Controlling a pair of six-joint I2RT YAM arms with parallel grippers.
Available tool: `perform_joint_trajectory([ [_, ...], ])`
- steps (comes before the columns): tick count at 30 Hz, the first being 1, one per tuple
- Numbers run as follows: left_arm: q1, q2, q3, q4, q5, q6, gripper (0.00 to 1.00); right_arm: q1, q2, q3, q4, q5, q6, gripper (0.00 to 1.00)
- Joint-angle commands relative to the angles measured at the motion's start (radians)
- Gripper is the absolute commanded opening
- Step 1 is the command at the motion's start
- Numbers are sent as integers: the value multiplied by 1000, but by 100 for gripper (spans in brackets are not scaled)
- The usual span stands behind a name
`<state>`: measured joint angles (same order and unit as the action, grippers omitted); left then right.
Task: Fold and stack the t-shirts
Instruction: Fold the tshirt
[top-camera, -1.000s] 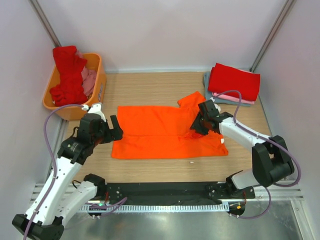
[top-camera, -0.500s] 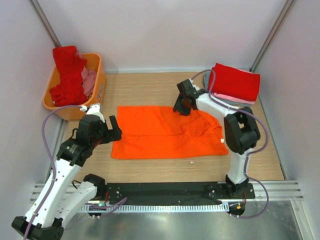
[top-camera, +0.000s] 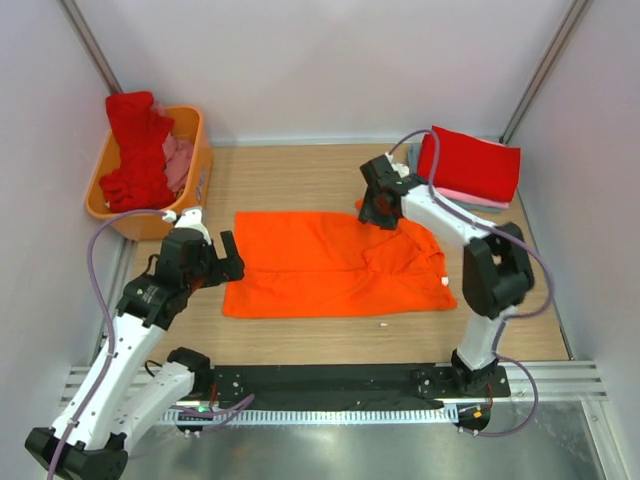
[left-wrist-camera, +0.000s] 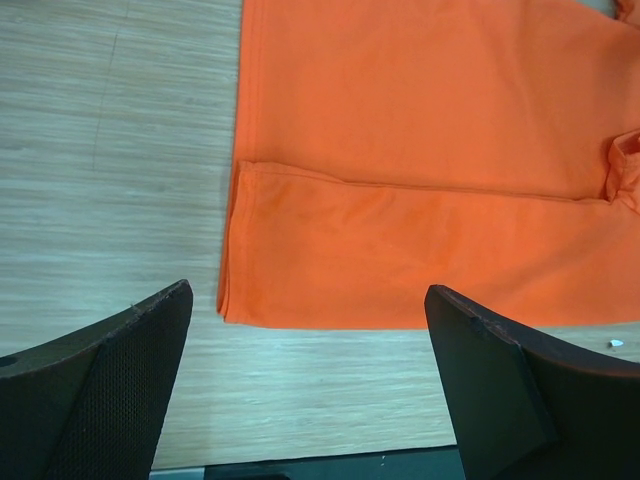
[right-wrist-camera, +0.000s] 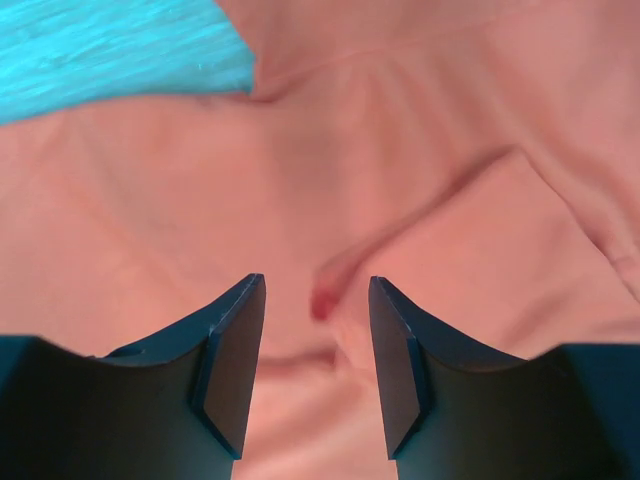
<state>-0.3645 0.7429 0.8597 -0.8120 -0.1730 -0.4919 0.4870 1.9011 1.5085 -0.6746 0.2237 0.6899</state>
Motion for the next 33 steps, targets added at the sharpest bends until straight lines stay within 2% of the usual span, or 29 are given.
perform_joint_trajectory([
  [1,1,36,-5,33,13,0,100,1,-287,-172,61,45,-12,52],
  [2,1,53,-2,34,32,0,100,2,-385,-289,96,31,2,53],
  [5,1,130,6,62,93,-34,100,1,-529,-501,164,-30,28,54],
  [8,1,225,-20,121,206,-95,100,-5,-596,-646,222,-73,37,54],
  [11,1,352,-31,201,251,-155,99,-8,-626,-720,237,-93,36,54],
  [17,-4,516,-112,315,218,-234,97,-13,-657,-855,282,-127,48,54],
  [25,-28,550,-267,396,118,-307,95,-13,-740,-990,274,-124,120,54],
  [29,-34,520,-306,334,90,-342,93,-10,-749,-1050,256,-141,167,55],
  [33,-80,406,-353,252,60,-407,93,2,-836,-1088,198,-142,221,56],
])
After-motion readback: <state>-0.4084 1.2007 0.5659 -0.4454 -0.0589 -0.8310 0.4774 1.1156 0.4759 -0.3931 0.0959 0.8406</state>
